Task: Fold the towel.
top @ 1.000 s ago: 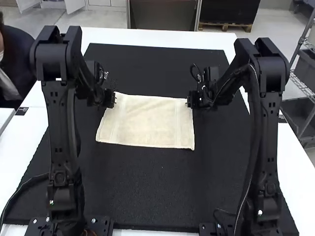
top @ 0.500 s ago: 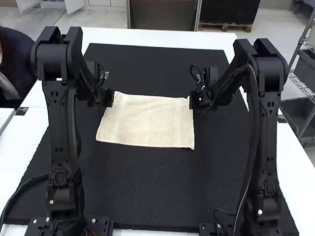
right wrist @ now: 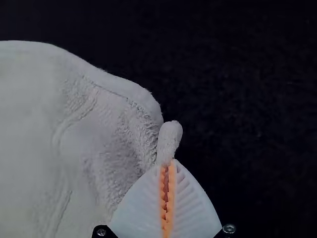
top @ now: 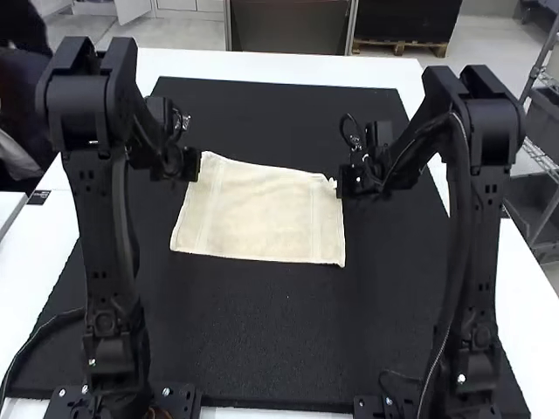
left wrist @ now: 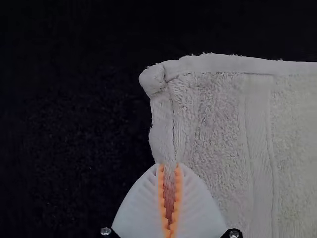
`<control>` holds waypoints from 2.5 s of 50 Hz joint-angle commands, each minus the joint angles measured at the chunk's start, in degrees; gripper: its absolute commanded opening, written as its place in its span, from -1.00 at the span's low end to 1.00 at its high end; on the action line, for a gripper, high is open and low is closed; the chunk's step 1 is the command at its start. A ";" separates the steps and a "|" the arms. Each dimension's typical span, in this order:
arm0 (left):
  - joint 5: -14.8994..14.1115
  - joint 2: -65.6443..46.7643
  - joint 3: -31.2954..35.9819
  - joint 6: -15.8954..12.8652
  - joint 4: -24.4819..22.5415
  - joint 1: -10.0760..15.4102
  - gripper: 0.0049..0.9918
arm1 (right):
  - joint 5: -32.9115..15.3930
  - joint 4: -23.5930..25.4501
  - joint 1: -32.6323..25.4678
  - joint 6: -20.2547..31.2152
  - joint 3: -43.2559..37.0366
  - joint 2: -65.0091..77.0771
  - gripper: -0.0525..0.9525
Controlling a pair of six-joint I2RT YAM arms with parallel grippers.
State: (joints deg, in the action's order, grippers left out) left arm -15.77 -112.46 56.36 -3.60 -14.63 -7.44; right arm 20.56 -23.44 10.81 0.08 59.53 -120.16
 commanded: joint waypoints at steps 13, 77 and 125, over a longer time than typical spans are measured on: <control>-1.46 6.64 -5.65 -1.33 1.19 -2.40 -0.97 | 3.53 0.15 -1.40 -1.39 -5.21 10.03 -0.93; -4.36 29.58 -15.40 -8.18 19.91 -10.49 -0.97 | 7.48 17.03 -1.14 -2.27 -15.76 29.19 -0.93; -4.88 40.83 -27.44 -13.19 22.19 -13.74 -0.97 | 7.39 19.05 -0.96 -2.36 -26.04 36.14 -0.93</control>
State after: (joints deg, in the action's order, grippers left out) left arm -22.13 -73.17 30.57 -15.86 9.02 -20.36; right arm 29.15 -2.92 9.96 -2.31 34.06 -85.06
